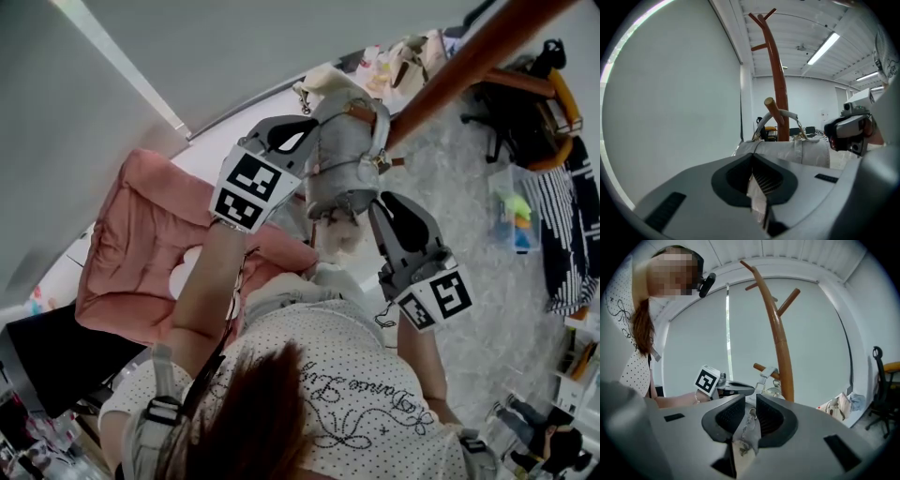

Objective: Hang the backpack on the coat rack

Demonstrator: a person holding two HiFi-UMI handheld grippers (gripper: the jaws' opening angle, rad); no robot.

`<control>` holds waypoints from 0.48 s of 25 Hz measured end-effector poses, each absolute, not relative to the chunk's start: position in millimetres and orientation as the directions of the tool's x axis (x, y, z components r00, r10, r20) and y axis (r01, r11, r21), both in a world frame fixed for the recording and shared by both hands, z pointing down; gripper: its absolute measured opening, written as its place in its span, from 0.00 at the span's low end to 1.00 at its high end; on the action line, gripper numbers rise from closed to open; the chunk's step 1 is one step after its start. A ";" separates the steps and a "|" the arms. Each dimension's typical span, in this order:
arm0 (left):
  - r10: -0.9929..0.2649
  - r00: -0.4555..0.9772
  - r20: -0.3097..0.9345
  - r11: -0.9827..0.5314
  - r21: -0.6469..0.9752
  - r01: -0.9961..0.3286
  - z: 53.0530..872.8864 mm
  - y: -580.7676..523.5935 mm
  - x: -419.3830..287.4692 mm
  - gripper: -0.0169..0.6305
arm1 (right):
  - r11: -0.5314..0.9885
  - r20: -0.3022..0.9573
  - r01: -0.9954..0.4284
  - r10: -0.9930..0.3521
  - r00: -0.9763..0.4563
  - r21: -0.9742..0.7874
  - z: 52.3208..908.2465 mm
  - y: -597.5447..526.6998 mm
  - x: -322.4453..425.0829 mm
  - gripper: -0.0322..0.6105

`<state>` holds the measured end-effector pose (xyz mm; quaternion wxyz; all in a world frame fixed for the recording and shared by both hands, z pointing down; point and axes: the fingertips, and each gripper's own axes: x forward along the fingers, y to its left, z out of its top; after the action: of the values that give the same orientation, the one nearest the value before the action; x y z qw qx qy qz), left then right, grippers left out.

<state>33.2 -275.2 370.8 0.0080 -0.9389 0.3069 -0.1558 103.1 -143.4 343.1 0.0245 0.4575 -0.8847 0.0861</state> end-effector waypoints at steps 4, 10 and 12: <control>-0.594 0.763 0.255 -0.802 -0.113 -0.587 358.9 -269.5 25.4 0.03 | 0.525 0.087 -0.849 -0.844 -0.529 -0.063 328.3 -148.8 117.8 0.15; -0.617 0.757 0.216 -0.785 -0.111 -0.609 343.7 -259.7 14.2 0.03 | 0.495 0.041 -0.868 -0.867 -0.496 -0.030 314.1 -158.0 126.5 0.11; -0.619 0.755 0.213 -0.783 -0.093 -0.615 340.2 -257.1 8.7 0.03 | 0.497 0.027 -0.868 -0.868 -0.497 0.003 307.9 -158.8 121.8 0.10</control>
<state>8.7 -257.1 340.2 0.0087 -0.9368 0.3295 -0.1170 121.8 -158.8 307.9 0.0122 0.5015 -0.8650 0.0055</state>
